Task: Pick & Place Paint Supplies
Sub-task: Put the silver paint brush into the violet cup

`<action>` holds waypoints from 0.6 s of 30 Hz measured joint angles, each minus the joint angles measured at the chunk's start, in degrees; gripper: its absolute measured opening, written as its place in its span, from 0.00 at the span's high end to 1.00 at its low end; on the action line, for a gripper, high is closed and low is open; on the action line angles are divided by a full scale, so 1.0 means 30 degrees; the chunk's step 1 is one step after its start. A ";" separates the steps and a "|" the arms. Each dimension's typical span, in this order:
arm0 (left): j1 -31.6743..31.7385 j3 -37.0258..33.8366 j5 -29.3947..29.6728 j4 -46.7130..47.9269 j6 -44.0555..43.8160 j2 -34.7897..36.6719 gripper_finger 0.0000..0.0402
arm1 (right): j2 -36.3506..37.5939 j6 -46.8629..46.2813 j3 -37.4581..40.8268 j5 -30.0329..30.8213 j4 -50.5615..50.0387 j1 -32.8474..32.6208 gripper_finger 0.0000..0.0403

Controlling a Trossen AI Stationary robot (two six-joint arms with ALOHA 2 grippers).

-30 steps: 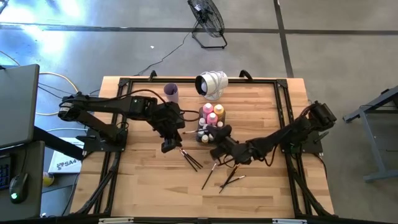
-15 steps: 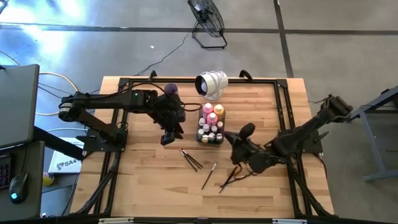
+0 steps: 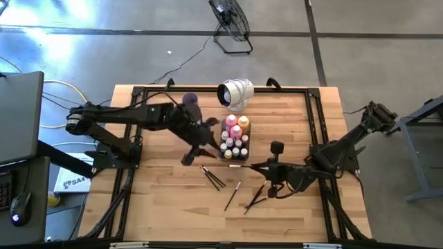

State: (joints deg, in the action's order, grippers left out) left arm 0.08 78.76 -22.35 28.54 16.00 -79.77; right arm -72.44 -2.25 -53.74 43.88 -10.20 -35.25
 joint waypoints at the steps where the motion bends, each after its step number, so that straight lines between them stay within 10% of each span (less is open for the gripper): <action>1: -0.0156 0.0000 0.0002 0.0007 0.0757 -0.0033 0.67 | 0.0013 -0.0110 0.0000 0.0314 0.0096 -0.0150 0.99; 18: -0.0417 -0.0029 -0.4517 -0.5492 0.1887 -0.3610 0.67 | 0.0306 0.0835 0.0000 0.1597 0.3211 -0.2481 0.99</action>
State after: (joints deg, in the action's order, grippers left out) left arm -1.17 78.67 -35.90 12.07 21.66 -90.60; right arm -71.53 0.25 -53.74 48.67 -0.57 -42.70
